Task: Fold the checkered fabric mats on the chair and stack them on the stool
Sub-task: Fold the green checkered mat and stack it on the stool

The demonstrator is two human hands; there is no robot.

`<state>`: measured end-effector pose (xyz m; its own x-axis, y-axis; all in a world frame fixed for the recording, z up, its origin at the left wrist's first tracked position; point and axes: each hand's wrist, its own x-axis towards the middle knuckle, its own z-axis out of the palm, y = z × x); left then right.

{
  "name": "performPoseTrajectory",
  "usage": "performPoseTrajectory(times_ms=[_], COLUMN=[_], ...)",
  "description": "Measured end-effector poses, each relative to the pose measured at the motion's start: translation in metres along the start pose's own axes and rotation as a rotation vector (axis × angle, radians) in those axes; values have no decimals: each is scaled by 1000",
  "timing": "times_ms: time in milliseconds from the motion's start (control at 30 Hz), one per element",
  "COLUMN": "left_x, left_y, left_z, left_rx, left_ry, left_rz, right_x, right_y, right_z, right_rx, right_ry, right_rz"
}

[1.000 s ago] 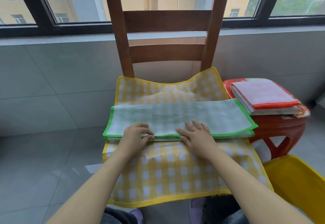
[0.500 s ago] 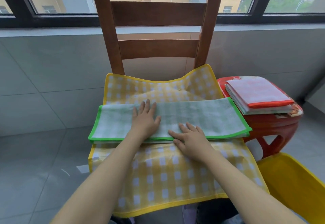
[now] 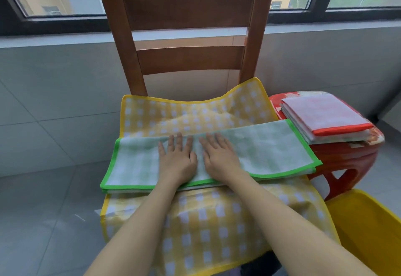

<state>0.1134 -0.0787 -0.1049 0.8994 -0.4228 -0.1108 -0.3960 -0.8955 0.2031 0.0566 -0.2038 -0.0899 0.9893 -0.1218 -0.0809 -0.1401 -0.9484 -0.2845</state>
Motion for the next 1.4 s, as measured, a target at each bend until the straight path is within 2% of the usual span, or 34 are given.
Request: performPoseTrajectory(times_ms=[100,367,567,667,767,933,1100,1233,1400], left_x=[0,1,0,1,2,1,-4,-8,-5], left_y=[-2,-4,-4,-2,-1,-11,-67,-76,-77], left_z=[1,6,5,5,2,-2,-12,-13,-12], left_rx=[-14,-7,-12,-12,-12,-39,4,4,-13], left_ry=[11,22,24,18,5,-7,34,38,37], left_rz=[4,13,9,3,-11,-4,-170,-187,-178], right_x=[14,14,11,19,25,22,21,23,32], right_y=[8,78,88,56,15,8,5,-6,-54], right_z=[7,-8,-17,-14,0,16,13,9,22], right_rx=[-1,-79,-95,-43,94,-47,-62,-75,29], right_ry=[-60,-6,4,69,-6,-25,-38,-30,-24], right_rz=[47,295,403,213,-12,-17,-13,33,-145])
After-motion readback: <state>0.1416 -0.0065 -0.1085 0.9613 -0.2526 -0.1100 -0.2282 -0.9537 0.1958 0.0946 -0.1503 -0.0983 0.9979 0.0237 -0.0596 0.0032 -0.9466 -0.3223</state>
